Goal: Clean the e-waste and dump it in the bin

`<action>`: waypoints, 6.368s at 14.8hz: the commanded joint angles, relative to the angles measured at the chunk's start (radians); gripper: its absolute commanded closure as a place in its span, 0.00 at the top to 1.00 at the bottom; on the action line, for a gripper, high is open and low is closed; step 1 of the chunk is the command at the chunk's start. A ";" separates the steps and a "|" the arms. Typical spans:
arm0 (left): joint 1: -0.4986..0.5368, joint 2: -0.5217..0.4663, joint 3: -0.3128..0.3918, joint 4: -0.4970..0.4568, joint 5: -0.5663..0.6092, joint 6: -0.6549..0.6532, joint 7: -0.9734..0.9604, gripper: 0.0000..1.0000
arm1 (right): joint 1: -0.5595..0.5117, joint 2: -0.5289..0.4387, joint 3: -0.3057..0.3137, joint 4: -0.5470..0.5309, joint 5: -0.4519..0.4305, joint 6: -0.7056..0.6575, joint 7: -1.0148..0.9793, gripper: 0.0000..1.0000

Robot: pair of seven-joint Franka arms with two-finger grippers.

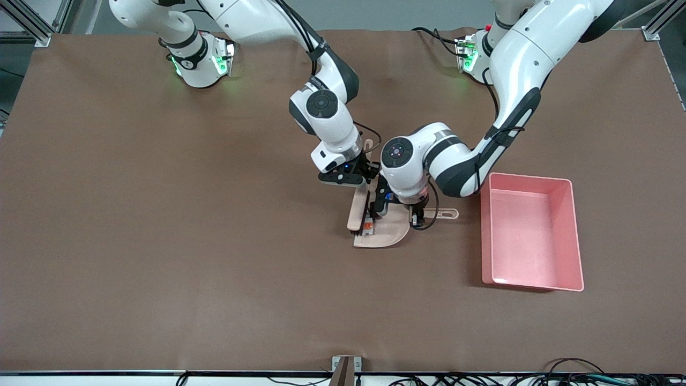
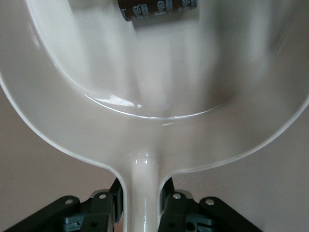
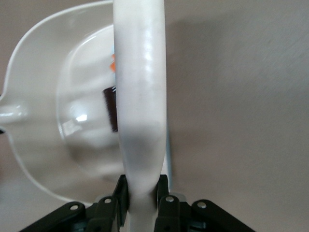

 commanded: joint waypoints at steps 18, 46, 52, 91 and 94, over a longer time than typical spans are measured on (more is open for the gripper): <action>0.113 -0.037 -0.070 0.197 -0.161 -0.046 0.035 0.00 | -0.432 -0.189 -0.239 -0.120 -0.028 -0.335 -0.691 0.01; 1.400 -0.139 -0.611 -0.242 -0.160 -0.120 0.518 0.00 | -0.695 -0.196 -0.207 -0.402 0.053 -0.019 -1.067 0.01; 1.360 -0.237 -0.669 -0.246 -0.093 -0.221 0.399 0.00 | -0.693 -0.310 -0.208 -0.544 0.051 -0.005 -1.079 0.00; 0.262 0.053 -0.269 -0.013 0.131 0.033 -0.025 0.00 | -0.736 -0.607 -0.233 -0.071 -0.142 -0.839 -1.041 1.00; 0.178 0.062 -0.178 -0.012 0.140 0.055 -0.069 0.00 | -0.733 -0.632 -0.228 -0.060 -0.172 -0.849 -1.046 1.00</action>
